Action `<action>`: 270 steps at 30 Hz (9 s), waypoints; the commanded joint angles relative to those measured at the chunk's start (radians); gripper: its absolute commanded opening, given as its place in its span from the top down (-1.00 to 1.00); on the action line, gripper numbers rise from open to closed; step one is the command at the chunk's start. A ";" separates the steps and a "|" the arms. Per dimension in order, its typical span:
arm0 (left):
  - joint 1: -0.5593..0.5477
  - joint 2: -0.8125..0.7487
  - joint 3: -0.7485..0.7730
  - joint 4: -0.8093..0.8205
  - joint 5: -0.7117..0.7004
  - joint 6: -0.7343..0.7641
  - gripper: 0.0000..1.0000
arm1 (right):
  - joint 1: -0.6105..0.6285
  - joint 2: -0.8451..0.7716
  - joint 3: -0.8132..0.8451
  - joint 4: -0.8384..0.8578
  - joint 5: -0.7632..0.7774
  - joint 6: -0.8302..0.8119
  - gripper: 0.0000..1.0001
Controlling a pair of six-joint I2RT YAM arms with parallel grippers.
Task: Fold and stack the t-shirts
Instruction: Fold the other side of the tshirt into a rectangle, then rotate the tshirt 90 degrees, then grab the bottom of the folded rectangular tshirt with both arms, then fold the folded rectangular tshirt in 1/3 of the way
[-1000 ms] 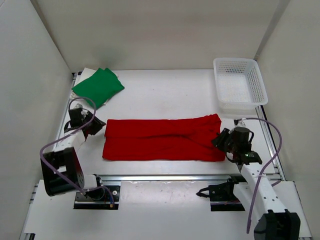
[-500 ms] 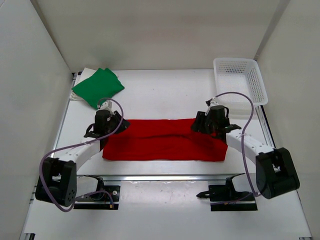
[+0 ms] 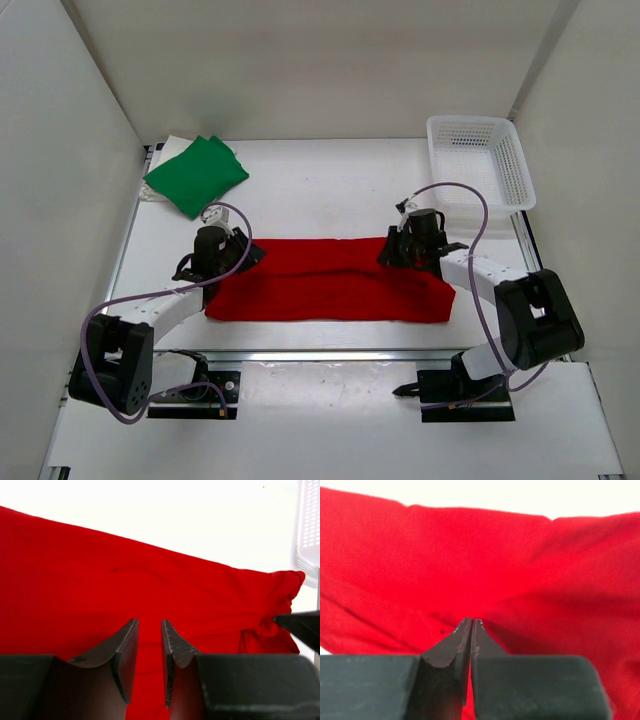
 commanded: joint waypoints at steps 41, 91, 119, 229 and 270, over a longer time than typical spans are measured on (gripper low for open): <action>-0.188 0.381 0.172 0.131 0.119 -0.017 0.26 | -0.364 -0.080 -0.164 0.193 0.012 0.205 0.30; 0.049 0.387 -0.035 0.328 0.233 -0.172 0.29 | -0.124 -0.805 -0.578 -0.181 0.118 0.278 0.99; 0.021 -0.088 -0.029 -0.030 0.179 0.000 0.28 | 0.030 1.089 1.948 -0.573 -0.101 0.027 0.92; -0.091 0.426 0.658 -0.404 0.238 0.146 1.00 | -0.172 -0.018 0.253 -0.083 -0.207 0.063 1.00; -0.203 0.619 0.490 0.057 0.238 -0.049 0.32 | 0.017 0.457 0.581 -0.038 -0.212 -0.003 1.00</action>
